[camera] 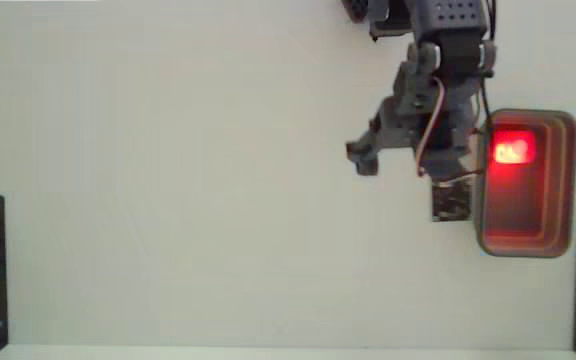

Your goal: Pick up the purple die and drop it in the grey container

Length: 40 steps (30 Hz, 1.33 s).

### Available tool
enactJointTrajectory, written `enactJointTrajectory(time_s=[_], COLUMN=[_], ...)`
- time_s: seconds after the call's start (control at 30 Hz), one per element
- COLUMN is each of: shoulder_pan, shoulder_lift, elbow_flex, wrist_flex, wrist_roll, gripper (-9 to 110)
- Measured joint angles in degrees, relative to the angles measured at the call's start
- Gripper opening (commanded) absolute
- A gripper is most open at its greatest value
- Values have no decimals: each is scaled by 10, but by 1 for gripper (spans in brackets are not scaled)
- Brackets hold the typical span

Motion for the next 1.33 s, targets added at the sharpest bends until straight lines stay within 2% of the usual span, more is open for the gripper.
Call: enactJointTrajectory(time_s=[1.33], shoulder_pan=[29], shoulder_lift=[51], elbow_flex=[40], wrist_flex=[-3], wrist_roll=[-1], gripper=[110])
